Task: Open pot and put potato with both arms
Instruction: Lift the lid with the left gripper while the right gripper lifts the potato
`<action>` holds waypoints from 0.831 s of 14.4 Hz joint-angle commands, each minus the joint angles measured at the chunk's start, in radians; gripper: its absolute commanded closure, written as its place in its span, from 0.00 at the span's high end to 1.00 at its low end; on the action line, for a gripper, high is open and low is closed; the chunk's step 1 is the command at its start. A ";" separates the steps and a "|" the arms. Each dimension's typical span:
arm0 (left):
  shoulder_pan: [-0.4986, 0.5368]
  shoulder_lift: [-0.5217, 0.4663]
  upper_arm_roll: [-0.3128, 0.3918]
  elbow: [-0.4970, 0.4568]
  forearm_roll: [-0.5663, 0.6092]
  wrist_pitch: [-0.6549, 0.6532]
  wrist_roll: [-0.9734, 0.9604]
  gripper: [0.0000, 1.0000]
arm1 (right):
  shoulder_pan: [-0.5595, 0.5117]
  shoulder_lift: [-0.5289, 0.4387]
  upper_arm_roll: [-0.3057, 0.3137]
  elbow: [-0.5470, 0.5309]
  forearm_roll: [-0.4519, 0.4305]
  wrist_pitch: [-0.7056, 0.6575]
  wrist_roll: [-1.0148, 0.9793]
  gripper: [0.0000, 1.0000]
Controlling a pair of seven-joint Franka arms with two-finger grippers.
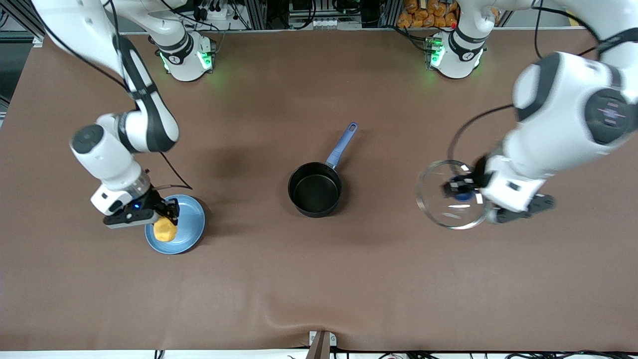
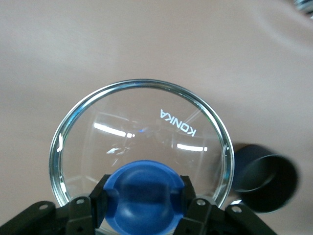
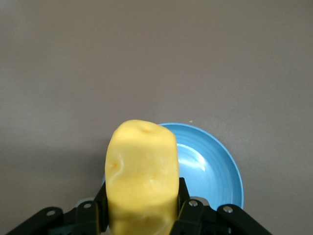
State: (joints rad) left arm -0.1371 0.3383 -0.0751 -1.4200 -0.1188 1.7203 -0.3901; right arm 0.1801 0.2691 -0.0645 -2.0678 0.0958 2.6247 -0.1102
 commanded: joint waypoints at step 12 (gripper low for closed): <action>0.145 -0.101 -0.006 -0.674 -0.010 0.600 0.300 0.00 | 0.307 0.028 0.003 0.491 -0.169 -0.661 0.554 0.00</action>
State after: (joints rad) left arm 0.0011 0.2927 -0.0767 -1.9797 -0.1198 2.2219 -0.1247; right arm 0.4190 0.2113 -0.0519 -1.6807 -0.0471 2.0069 0.3183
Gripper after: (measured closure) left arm 0.405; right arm 0.463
